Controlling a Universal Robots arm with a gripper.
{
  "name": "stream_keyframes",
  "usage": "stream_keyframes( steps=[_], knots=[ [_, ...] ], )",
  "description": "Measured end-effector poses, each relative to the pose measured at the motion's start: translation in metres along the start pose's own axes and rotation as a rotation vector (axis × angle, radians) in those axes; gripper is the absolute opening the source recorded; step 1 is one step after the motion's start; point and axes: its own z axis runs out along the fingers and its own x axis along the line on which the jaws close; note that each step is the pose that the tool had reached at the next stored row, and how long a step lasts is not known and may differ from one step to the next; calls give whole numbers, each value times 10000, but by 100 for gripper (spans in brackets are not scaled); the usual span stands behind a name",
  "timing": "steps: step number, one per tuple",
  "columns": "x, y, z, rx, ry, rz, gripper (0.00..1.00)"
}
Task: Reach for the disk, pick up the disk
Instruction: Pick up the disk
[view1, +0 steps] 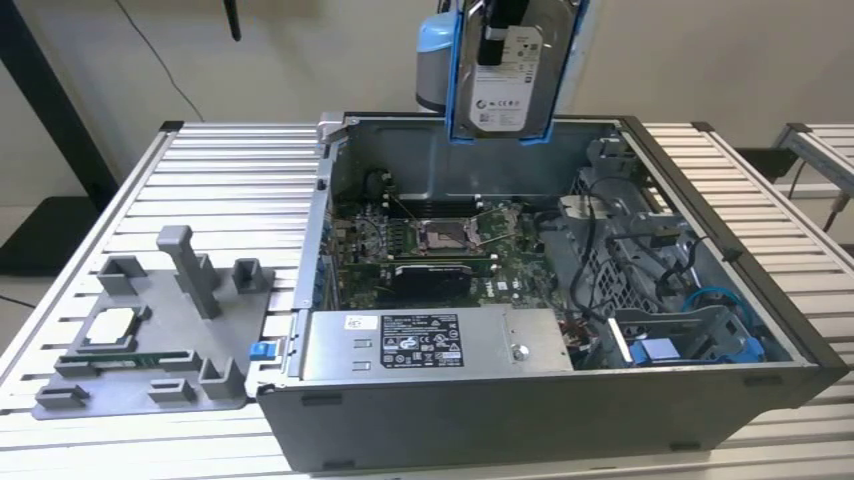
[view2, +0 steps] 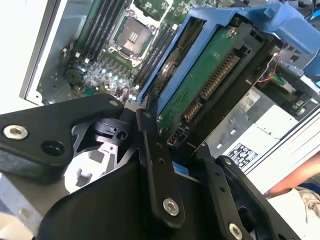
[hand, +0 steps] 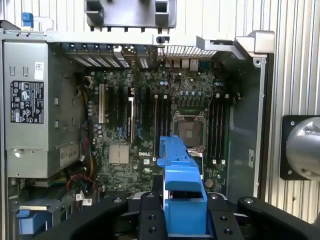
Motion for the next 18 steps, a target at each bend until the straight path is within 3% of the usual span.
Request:
stream_keyframes(
  steps=[18],
  knots=[
    [-6, -420, -5, 0, 0, -1, 0]
  ],
)
